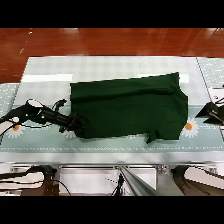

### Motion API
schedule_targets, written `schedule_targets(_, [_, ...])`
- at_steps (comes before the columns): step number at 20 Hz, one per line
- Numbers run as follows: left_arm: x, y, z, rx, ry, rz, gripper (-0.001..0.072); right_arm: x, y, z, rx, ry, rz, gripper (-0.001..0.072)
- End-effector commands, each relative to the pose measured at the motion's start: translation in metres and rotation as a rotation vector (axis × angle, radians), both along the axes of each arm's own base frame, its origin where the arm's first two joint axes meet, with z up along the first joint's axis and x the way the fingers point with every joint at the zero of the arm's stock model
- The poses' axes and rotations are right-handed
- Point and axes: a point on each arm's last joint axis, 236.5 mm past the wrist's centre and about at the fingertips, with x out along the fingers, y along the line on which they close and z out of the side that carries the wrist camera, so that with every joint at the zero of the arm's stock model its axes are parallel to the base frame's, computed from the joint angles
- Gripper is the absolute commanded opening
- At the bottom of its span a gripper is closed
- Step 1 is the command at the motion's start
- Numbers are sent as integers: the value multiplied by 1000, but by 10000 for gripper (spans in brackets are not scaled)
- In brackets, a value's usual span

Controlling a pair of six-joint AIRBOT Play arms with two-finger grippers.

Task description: Fold the shirts.

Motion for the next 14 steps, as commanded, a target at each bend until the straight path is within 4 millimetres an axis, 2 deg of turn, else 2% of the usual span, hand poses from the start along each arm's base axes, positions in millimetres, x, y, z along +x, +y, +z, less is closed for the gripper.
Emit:
schedule_targets(1, [2, 0, -1, 5, -13, -2, 16, -30, 15, -21, 94, 64, -44, 528])
schedule_targets(3, [2, -1, -1, 1, -18, -8, 16, -39, 24, -36, 103, 74, -35, 528])
schedule_targets(8, [1, -1, 0, -3, -19, -15, 16, -7, 39, -51, 148, -63, -145, 528])
schedule_targets(14, [1, -1, 0, -2, -26, -19, 17, -24, 58, -76, 181, -28, -195, 512])
